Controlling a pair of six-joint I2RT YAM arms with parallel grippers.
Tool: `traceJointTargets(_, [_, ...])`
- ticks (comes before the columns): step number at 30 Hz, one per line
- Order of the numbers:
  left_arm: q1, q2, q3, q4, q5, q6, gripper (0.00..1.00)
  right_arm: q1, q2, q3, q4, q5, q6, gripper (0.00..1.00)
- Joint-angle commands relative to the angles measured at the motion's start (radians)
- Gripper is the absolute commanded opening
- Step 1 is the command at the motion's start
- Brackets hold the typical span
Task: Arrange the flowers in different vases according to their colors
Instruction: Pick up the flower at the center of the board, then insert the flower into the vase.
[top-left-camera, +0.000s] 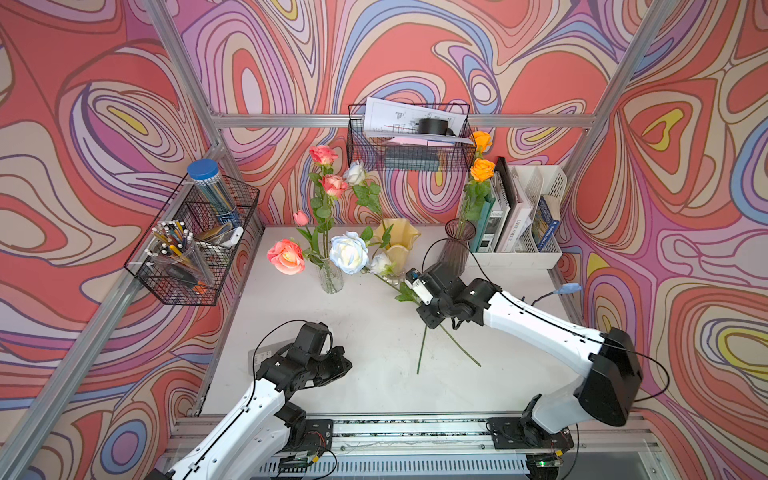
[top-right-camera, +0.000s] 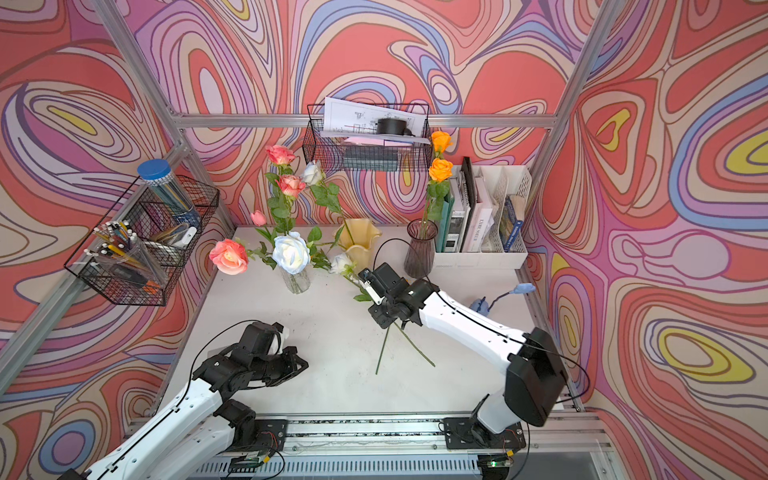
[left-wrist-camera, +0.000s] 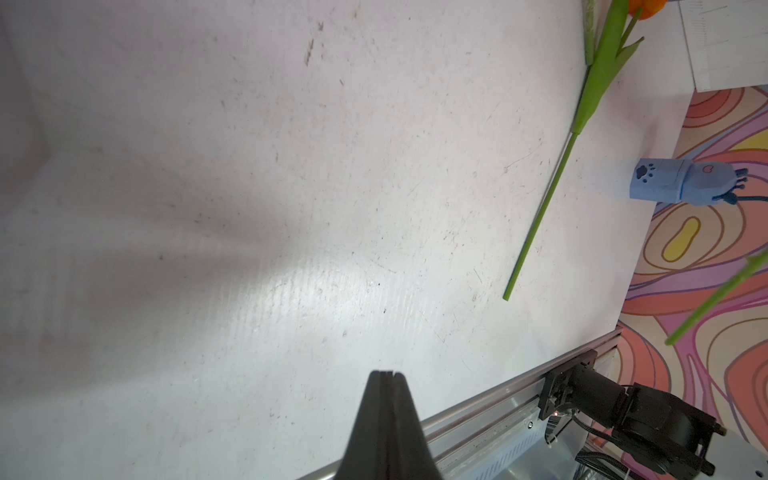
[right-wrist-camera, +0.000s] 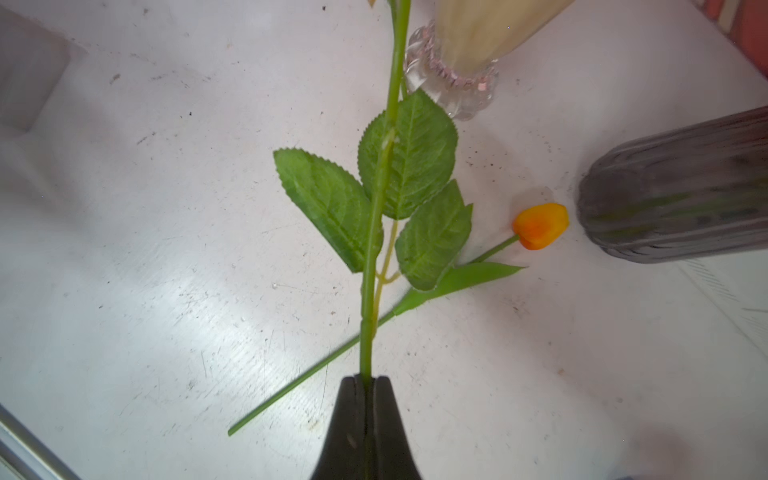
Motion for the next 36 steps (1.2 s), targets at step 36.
traceJointTargets(36, [-0.058,0.217,-0.009,0.287,-0.027,0.039,0.0,-0.042,0.283,0.377,1.454,0.364,-0.197,0.0])
